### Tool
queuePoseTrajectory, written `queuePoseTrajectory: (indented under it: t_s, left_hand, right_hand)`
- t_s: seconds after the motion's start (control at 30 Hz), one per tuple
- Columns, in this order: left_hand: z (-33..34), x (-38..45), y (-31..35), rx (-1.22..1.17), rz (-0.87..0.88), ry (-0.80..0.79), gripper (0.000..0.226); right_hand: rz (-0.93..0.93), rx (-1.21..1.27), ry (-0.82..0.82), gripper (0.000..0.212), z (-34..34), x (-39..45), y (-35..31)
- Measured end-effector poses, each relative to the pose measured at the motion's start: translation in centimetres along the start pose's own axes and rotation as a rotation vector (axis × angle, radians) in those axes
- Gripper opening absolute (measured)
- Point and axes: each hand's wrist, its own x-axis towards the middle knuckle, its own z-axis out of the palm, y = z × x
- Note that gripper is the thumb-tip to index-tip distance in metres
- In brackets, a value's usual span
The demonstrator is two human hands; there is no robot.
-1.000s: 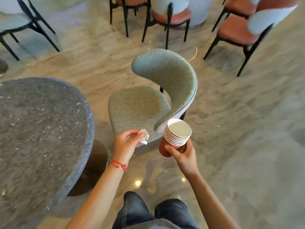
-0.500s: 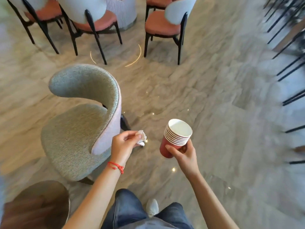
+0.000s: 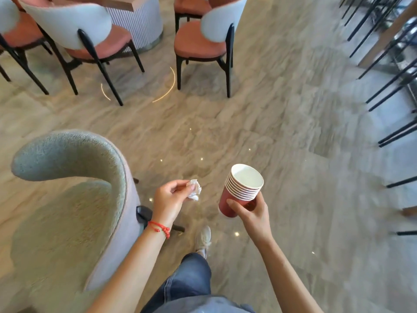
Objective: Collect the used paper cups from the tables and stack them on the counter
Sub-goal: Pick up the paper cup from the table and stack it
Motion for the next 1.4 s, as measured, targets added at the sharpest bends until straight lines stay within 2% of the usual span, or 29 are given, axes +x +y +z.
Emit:
queuePoseTrajectory:
  t_s: [0.23,0.5,0.67,0.83,1.0,1.1,1.27,1.4]
  left_hand:
    - [4.9,12.6,5.9,-0.017,-0.019,-0.063,0.014]
    - [12.0,23.4,10.4,-0.053,-0.018,-0.043,0.01]
    - [16.4,29.3,13.0,-0.117,0.006,0.064,0.013]
    - [17.8,33.7,16.1,-0.177,0.041,0.178,0.005]
    - [14.9,36.9,17.9,-0.243,0.062,0.395,0.003]
    - [11.9,38.6,18.3,-0.234,0.056,0.524,0.016]
    - [4.9,41.8,18.0,-0.28,0.044,0.717,0.015]
    - [-1.6,45.1,18.2,-0.306,0.038,0.83,0.01]
  right_hand:
    - [-0.017,-0.005,0.04,0.043,0.8,13.0,-5.5]
    - [-0.056,-0.001,0.035,0.045,-0.5,26.9,-9.7]
    - [-0.088,-0.053,-0.098,0.045,-0.8,36.7,-12.3]
    - [-0.117,-0.077,-0.265,0.047,0.9,45.1,-16.3]
    - [-0.129,-0.148,-0.484,0.05,7.1,50.3,-19.0]
    - [-0.13,-0.187,-0.61,0.056,12.5,51.6,-19.7]
    - [-0.135,-0.263,-0.806,0.058,22.6,52.6,-19.9]
    - [-0.189,-0.31,-0.899,0.051,31.1,53.8,-20.6]
